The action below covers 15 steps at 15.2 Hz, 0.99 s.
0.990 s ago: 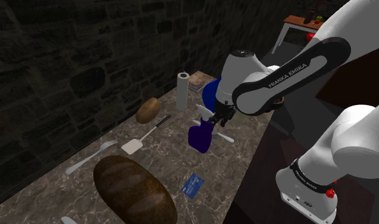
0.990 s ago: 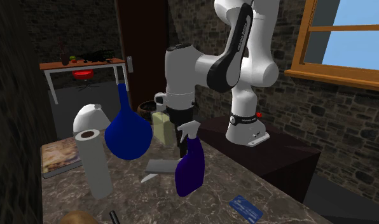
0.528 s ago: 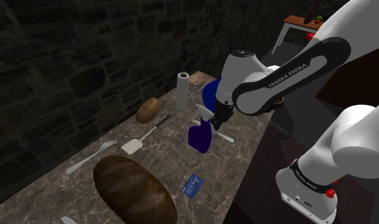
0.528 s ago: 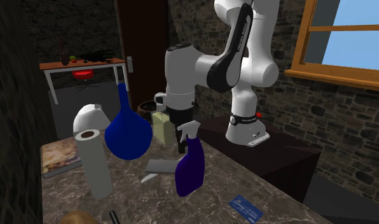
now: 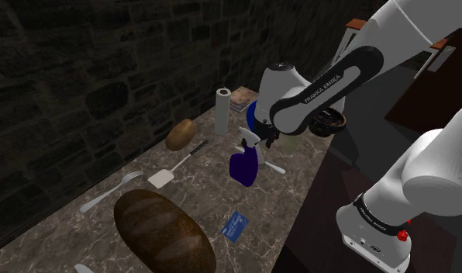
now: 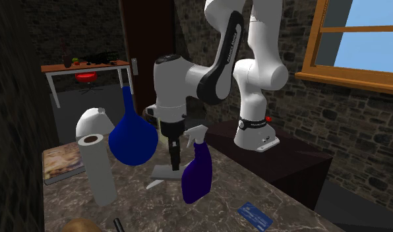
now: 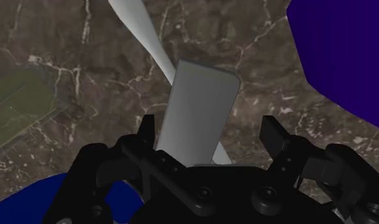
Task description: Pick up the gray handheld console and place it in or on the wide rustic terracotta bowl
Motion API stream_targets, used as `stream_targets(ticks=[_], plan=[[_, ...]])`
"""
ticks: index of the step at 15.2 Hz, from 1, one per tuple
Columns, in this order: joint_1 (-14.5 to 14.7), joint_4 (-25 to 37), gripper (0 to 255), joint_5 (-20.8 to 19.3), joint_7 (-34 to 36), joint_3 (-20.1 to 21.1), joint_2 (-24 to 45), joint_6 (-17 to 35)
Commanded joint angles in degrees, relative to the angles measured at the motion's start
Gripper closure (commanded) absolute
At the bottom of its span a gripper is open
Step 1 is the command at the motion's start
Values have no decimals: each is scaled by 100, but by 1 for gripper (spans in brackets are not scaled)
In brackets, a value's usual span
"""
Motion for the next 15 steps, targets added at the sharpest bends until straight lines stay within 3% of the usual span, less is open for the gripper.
stream_targets(ticks=[1, 9, 15], plan=[[-117, 367, 0, -245, 110, -108, 435, 2], [-91, 463, 0, -559, 328, -239, 1178, 627], [-88, 463, 0, -557, 327, -242, 1178, 627]])
